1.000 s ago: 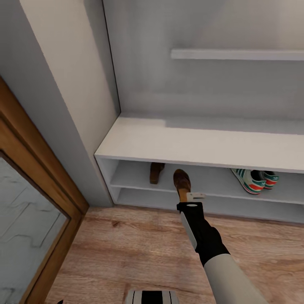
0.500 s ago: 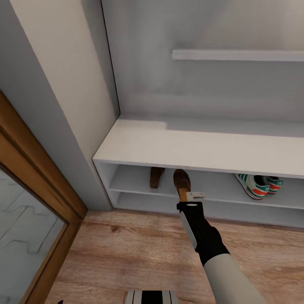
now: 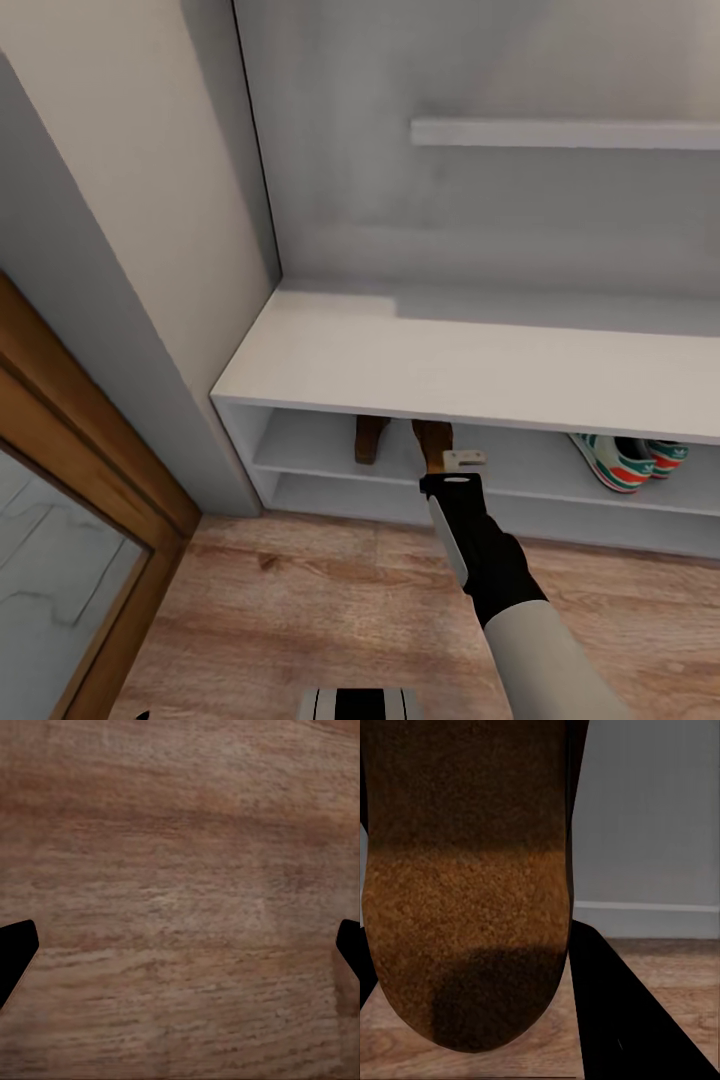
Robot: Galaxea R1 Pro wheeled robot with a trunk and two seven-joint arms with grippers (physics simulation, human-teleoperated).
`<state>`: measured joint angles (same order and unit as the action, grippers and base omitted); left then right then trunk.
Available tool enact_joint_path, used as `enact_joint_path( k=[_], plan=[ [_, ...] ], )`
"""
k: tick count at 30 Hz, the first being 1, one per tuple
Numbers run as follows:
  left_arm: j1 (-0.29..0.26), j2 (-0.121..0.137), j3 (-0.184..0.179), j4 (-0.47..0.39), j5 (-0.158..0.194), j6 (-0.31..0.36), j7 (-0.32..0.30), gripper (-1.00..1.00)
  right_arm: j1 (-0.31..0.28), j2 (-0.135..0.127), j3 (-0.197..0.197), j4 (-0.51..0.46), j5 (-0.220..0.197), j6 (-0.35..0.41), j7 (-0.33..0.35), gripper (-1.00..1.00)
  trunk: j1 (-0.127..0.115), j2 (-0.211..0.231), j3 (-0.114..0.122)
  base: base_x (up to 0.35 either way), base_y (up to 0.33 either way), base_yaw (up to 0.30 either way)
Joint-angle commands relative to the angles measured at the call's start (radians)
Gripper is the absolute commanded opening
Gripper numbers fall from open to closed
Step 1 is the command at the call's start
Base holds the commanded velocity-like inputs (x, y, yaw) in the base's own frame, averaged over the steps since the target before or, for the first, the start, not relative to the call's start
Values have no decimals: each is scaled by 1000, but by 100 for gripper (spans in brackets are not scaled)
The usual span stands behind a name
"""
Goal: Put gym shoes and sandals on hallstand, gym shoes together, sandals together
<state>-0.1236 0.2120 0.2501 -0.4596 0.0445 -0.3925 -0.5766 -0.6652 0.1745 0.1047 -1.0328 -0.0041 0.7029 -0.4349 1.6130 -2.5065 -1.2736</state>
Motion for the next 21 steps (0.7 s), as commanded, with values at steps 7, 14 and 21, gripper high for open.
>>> enact_joint_path(
  k=[7, 14, 21],
  plan=[
    [-1, 0, 4, 1, 5, 0, -10, 100, -1, 0, 1, -5, -4, 20, -7, -100, 0, 0, -1, 34, 0, 0],
    [-1, 0, 4, 1, 5, 0, -10, 100, -1, 0, 1, -2, -4, 21, -7, -100, 0, 0, -1, 3, 0, 0],
    [-1, 0, 5, 1, 5, 0, -10, 100, -1, 0, 1, 3, -4, 21, -6, -100, 0, 0, -1, 0, 0, 0]
  ],
)
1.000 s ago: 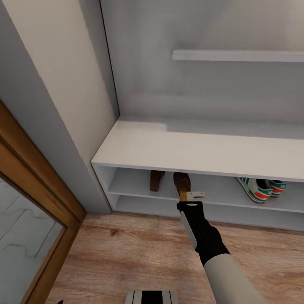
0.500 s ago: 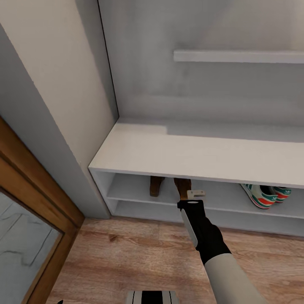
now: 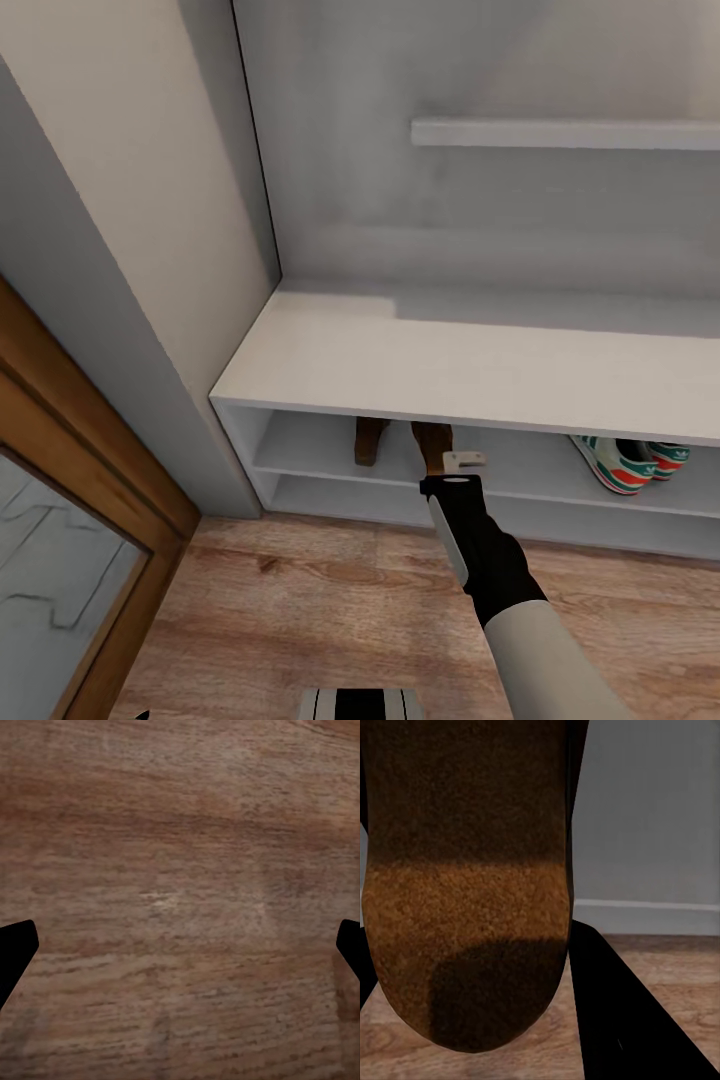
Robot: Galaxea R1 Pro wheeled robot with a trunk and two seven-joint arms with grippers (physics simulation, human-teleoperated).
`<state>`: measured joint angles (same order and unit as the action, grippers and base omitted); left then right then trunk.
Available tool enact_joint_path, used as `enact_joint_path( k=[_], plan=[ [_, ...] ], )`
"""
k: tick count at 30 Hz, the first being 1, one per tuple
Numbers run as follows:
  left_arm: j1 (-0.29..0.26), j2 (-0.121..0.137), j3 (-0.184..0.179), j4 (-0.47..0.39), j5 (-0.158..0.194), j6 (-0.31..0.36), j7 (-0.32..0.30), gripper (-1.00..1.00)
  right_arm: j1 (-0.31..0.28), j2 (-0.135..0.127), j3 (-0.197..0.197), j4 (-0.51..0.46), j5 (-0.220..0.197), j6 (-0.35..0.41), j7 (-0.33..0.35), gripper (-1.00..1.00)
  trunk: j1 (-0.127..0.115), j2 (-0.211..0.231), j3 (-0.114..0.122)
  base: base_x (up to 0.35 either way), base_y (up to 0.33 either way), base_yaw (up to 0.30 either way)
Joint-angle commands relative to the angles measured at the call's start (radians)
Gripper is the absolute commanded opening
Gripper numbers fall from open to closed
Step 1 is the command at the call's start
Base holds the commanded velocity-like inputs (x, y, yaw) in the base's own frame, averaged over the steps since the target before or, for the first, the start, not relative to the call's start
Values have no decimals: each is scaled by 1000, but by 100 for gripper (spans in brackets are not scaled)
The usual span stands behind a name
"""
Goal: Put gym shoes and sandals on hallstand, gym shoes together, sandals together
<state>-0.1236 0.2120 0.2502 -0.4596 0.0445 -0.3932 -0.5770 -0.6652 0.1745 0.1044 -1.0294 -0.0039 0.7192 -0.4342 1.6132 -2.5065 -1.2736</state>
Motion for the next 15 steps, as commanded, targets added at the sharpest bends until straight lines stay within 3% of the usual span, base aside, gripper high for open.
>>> enact_joint_path(
  k=[1, 6, 15],
  plan=[
    [-1, 0, 4, 1, 5, 1, -9, 100, -1, 0, 1, 0, -4, 5, -7, -100, 0, 0, -1, 0, 0, 0],
    [-1, 0, 4, 1, 5, 2, -9, 100, -1, 0, 1, 3, -4, 5, -6, -100, 0, 0, -1, 42, 0, 0],
    [-1, 0, 4, 1, 4, 2, -9, 100, -1, 0, -1, 5, -4, 5, -6, -100, 0, 0, -1, 266, 0, 0]
  ],
)
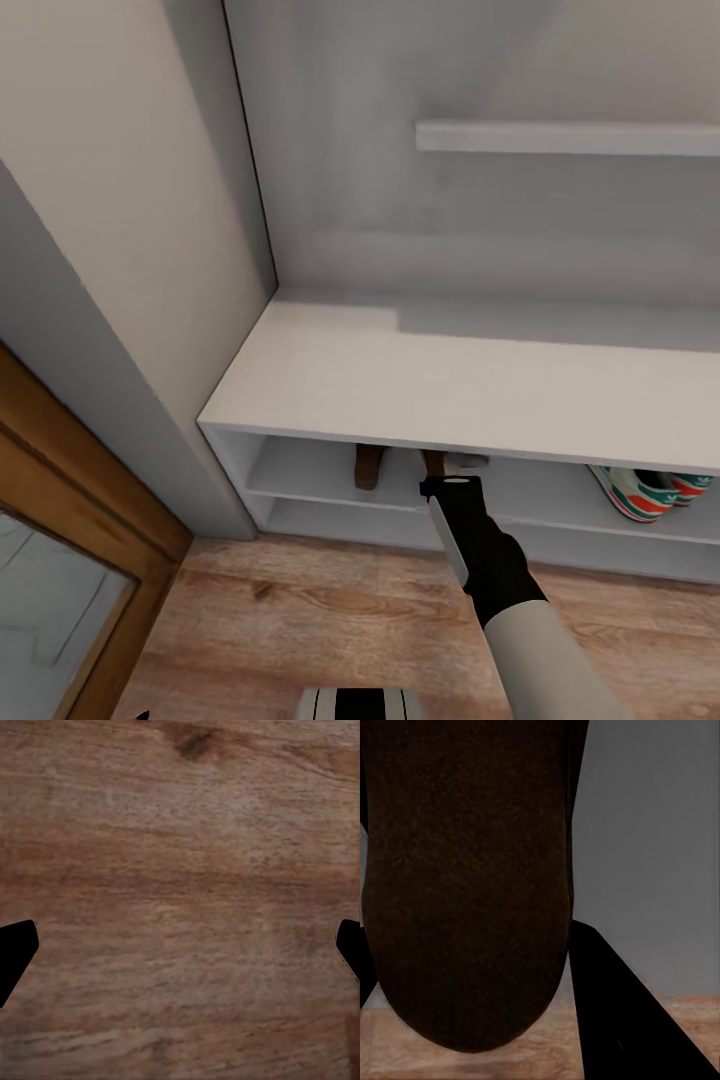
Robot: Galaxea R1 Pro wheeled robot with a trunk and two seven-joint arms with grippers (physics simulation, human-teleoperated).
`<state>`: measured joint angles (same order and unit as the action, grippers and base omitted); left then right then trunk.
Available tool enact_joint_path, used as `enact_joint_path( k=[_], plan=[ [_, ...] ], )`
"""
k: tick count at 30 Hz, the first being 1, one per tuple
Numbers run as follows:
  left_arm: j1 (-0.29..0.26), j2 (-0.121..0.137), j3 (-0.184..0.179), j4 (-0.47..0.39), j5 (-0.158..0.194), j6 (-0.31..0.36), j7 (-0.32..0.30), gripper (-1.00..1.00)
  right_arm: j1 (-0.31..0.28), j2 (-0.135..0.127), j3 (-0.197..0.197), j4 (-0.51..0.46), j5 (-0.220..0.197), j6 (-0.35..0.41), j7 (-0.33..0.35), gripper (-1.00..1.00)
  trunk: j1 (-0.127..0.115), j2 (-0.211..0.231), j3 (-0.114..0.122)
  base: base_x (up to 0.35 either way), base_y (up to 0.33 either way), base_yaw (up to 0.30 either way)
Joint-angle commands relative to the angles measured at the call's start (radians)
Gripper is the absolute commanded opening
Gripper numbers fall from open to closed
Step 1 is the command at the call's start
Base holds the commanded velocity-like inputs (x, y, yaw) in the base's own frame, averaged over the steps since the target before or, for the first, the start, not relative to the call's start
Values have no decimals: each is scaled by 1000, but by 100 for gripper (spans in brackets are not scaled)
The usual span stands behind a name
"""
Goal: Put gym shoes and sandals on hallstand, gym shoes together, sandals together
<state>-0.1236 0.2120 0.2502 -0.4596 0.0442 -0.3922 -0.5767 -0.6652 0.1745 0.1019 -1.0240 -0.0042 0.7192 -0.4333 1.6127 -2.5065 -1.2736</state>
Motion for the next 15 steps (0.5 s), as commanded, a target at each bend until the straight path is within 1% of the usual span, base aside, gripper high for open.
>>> enact_joint_path(
  k=[1, 5, 15],
  plan=[
    [-1, 0, 4, 1, 5, 1, -9, 100, -1, 0, 1, -1, -3, 5, -7, -100, 0, 0, -1, 188, 0, 0],
    [-1, 0, 4, 1, 5, 1, -10, 100, -1, 0, 2, -1, -3, 5, -7, -100, 0, 0, -1, 63, 0, 0],
    [-1, 0, 4, 1, 5, 1, -10, 100, -1, 0, 2, -1, -3, 5, -7, -100, 0, 0, -1, 5, 0, 0]
  ],
)
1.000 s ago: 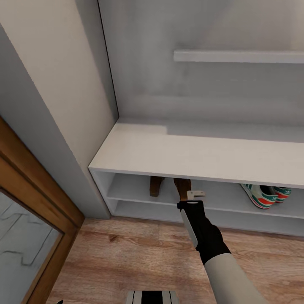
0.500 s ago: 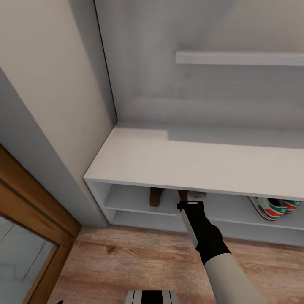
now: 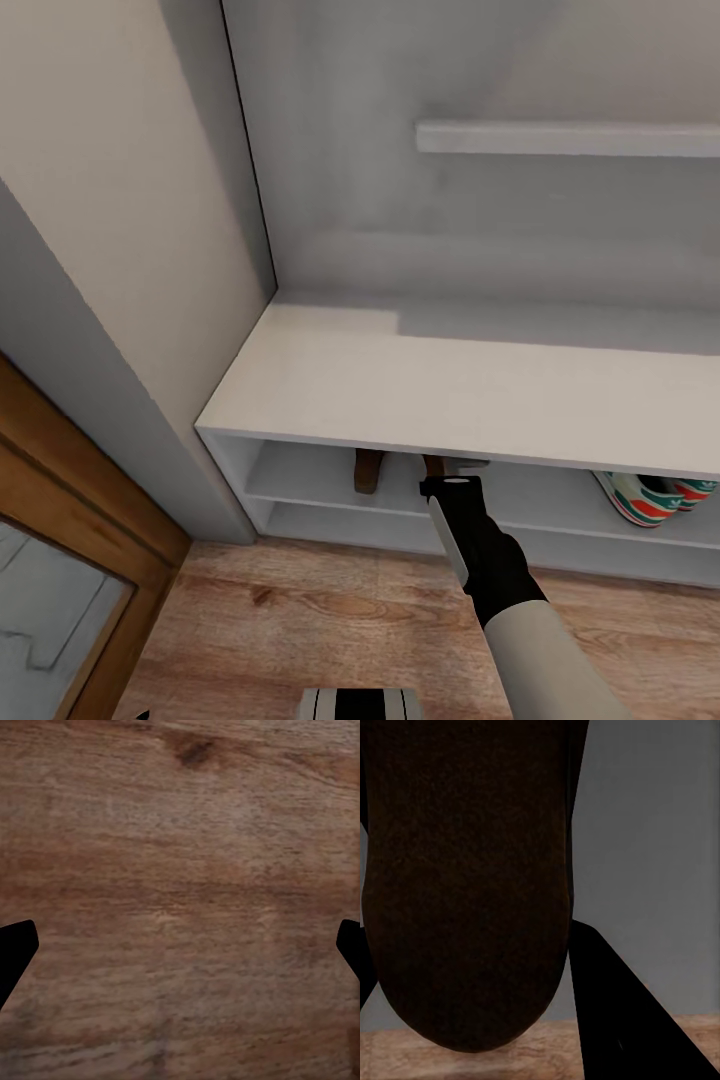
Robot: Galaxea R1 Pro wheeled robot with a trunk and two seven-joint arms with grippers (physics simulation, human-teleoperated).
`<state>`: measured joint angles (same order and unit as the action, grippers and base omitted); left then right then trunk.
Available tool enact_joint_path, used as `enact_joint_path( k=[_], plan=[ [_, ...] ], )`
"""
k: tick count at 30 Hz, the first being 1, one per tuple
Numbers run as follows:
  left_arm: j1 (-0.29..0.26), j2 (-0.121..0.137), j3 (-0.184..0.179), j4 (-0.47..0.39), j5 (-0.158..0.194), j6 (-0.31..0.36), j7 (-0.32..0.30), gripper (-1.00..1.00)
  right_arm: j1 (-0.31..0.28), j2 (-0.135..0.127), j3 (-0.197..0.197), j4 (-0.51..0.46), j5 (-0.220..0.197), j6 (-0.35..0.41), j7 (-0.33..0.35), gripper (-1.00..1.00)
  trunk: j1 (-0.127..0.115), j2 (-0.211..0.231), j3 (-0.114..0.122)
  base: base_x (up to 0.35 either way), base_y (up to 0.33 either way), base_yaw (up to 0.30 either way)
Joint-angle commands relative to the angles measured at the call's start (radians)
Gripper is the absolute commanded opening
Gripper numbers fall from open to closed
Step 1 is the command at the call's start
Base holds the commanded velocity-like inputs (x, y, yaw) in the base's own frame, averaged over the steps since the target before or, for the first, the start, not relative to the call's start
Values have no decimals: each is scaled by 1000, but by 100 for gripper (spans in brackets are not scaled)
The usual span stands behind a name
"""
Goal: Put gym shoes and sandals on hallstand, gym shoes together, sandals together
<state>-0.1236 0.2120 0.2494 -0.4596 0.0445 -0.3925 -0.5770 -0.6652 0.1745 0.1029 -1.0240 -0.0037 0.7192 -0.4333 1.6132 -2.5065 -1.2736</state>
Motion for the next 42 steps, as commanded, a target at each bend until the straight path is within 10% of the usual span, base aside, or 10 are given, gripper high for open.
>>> enact_joint_path(
  k=[1, 36, 37, 42],
  plan=[
    [-1, 0, 4, 1, 5, 1, -10, 100, -1, 0, 1, -1, -4, 5, -7, -100, 0, 0, -1, 0, 0, 0],
    [-1, 0, 5, 1, 5, 1, -9, 100, -1, 0, 3, -2, -4, 5, -7, -100, 0, 0, -1, 10, 25, 0],
    [-1, 0, 5, 1, 5, 1, -9, 100, -1, 0, 3, -1, -4, 5, -7, 100, 0, 0, -1, 0, 0, 0],
    [-1, 0, 5, 1, 5, 0, -9, 100, -1, 0, 2, -1, -4, 5, -7, 100, 0, 0, -1, 0, 0, 0]
  ],
)
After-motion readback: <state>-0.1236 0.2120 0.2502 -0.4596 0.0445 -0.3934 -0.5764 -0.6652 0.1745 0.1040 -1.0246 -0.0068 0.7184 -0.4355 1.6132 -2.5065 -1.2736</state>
